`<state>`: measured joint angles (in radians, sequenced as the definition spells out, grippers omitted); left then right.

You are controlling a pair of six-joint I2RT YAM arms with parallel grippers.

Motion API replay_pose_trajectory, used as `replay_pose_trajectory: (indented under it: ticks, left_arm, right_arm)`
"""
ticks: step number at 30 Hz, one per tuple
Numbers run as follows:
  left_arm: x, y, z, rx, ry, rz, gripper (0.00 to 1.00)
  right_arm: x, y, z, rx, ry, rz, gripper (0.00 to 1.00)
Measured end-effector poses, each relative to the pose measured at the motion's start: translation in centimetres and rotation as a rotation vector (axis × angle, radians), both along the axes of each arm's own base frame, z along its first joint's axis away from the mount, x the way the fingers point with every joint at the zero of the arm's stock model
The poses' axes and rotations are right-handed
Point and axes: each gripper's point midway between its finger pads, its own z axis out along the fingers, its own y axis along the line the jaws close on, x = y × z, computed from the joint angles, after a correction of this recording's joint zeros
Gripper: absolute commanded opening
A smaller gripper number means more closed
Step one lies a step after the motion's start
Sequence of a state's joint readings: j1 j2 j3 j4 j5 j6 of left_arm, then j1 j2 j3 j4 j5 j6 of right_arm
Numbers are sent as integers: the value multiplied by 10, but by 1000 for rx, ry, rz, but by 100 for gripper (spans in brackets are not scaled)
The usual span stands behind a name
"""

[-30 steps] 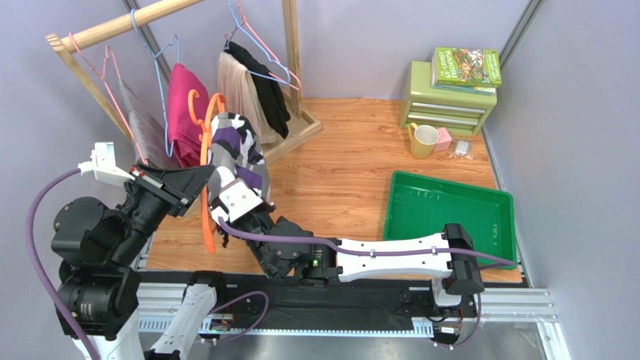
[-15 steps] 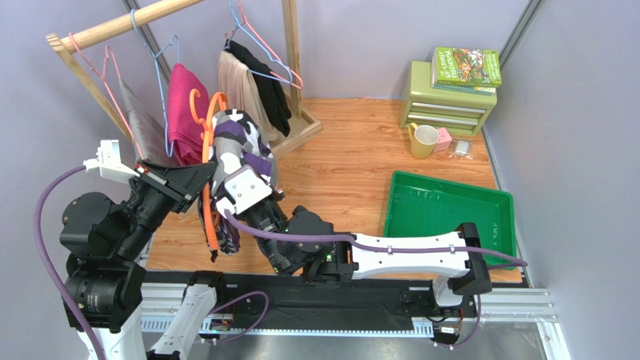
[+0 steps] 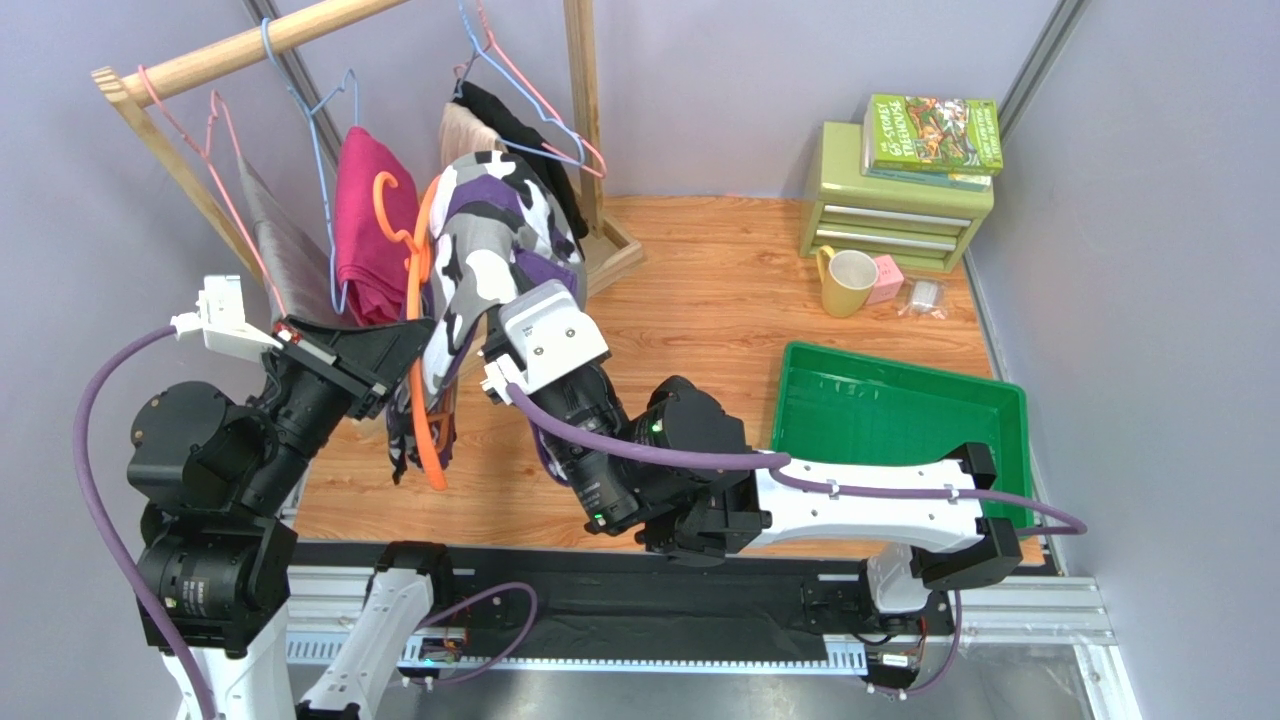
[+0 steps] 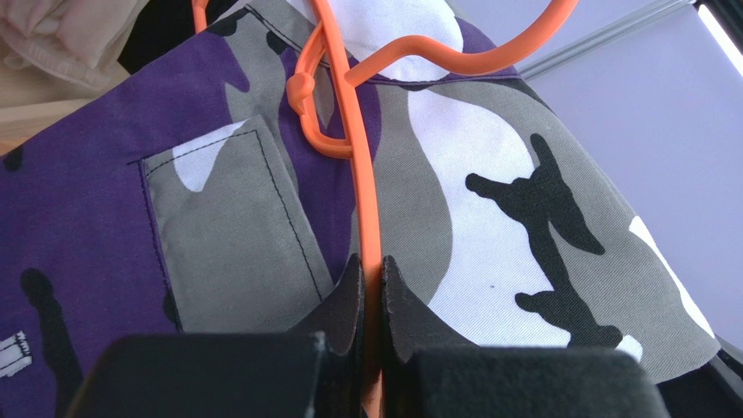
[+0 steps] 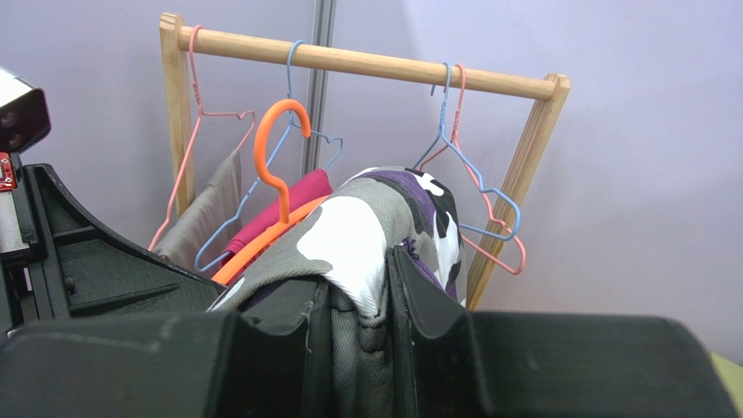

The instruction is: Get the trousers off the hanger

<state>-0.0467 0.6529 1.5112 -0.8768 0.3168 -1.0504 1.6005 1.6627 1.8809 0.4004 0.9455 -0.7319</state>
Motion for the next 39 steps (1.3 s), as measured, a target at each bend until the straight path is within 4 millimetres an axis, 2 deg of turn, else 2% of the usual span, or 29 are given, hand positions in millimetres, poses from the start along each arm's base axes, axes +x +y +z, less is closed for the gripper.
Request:
replay_pose_trajectory:
  ticks: [14,19,22,27,30,35,39]
  left_arm:
    - [-3,-3,17,-26,-85,-18,0]
    - [-5,0,17,-38,-91,3,0]
    - [-8,4,16,-41,-85,28,0]
    - [-15,10,19,-49,-75,63,0]
    - [-18,12,20,-52,-73,75,0]
    - [-13,16,0,-22,-11,99,0]
    - [-1,25,-31,19,82,150,0]
  right_arm:
    - [-7,-9,35,-20,-56,43,0]
    - [-7,-11,35,-19,-66,37,0]
    - [-7,-18,28,-9,-65,34,0]
    - [-7,-49,14,20,-53,26,0]
    - [-6,-65,14,54,-39,17,0]
    - [-1,-106,42,203,-16,-13,0]
    - [2,-151,90,367,-18,-29,0]
